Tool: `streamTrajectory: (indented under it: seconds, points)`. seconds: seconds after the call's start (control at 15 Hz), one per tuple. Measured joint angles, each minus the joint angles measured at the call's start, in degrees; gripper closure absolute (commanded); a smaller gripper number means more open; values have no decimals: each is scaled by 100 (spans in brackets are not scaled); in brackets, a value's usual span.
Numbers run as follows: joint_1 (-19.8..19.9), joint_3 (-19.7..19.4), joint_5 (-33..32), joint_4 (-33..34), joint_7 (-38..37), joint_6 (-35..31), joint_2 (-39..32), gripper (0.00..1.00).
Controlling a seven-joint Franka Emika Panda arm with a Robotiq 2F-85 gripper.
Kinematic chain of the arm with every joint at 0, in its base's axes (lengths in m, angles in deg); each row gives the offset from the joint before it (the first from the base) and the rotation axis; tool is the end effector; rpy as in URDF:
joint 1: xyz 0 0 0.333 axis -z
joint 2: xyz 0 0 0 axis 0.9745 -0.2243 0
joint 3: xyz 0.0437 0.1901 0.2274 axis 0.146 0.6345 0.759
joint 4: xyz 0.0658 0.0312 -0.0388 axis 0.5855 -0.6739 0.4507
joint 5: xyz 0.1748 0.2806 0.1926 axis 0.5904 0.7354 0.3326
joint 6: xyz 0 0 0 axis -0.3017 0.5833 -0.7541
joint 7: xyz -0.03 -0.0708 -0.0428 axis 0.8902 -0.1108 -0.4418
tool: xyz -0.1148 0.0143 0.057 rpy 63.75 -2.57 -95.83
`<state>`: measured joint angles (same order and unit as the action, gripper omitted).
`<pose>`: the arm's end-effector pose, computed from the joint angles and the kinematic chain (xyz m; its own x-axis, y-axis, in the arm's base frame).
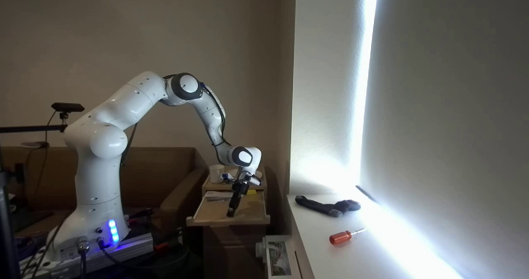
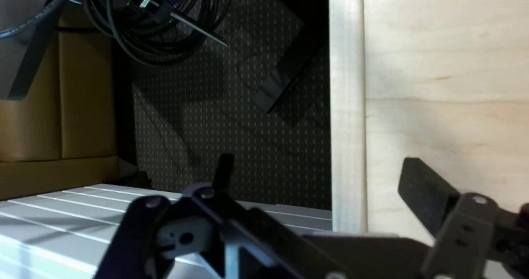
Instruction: Open the top flat drawer
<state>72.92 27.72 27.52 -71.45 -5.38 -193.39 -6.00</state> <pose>0.5067 -0.1208 0.0370 0.5078 -0.8156 -0.2774 -0.6635 -0.5756 0.4779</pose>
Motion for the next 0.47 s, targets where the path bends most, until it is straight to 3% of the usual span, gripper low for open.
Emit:
streamTrajectory:
  seconds: [0.27,0.47]
  points:
    - [285,111,230,186,50,-19,-4,0]
    - [273,117,208,186,35,-19,-20,0]
